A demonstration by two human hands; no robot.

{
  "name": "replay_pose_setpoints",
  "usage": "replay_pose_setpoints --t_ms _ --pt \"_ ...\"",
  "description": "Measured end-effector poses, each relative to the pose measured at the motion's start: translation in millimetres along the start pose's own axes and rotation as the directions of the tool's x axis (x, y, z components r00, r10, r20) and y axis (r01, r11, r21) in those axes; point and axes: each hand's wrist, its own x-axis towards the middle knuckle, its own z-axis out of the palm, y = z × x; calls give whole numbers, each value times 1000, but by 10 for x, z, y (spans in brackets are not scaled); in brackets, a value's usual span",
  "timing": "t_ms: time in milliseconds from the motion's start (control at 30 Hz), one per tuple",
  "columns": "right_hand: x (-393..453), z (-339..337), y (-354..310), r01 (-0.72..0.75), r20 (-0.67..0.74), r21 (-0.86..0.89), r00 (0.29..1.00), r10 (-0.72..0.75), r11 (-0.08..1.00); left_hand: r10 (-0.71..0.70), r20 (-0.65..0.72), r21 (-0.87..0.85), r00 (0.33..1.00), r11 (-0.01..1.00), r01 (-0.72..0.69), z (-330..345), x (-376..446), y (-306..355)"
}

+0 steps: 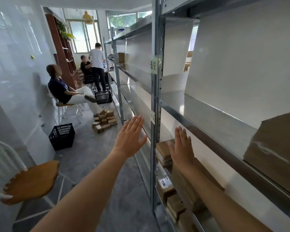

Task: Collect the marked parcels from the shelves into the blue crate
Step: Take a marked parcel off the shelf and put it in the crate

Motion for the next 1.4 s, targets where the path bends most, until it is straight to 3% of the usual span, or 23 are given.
replay_pose_setpoints --t_ms 367,533,767,900,1067,1200,1300,1400 --pt "697 1018 138 -250 50 38 967 248 967 164 122 -152 979 978 -145 1043 893 -392" --pt "945 1364 124 -455 -5 67 890 457 888 279 137 -220 951 944 -245 1417 1374 -534" --pt "1092 1683 173 -605 -27 183 785 619 775 375 151 -315 914 895 -315 1827 1848 -501" --pt "1170 1846 358 -687 -9 248 703 711 683 366 65 -280 928 899 -336 2051 1930 -427" --pt "1166 2069 488 -720 -18 276 659 752 637 367 -56 -298 928 881 -367 2332 1756 -336" --pt "1126 2174 512 -766 -18 313 586 810 561 406 52 -404 912 844 -353 2548 1588 -214" --pt "1101 2242 504 -796 -32 336 524 851 503 511 140 -535 848 760 -369 2704 1504 -173" --pt "1091 2320 511 -817 -37 397 441 897 419 489 294 -753 821 647 -116 2874 1573 -126"
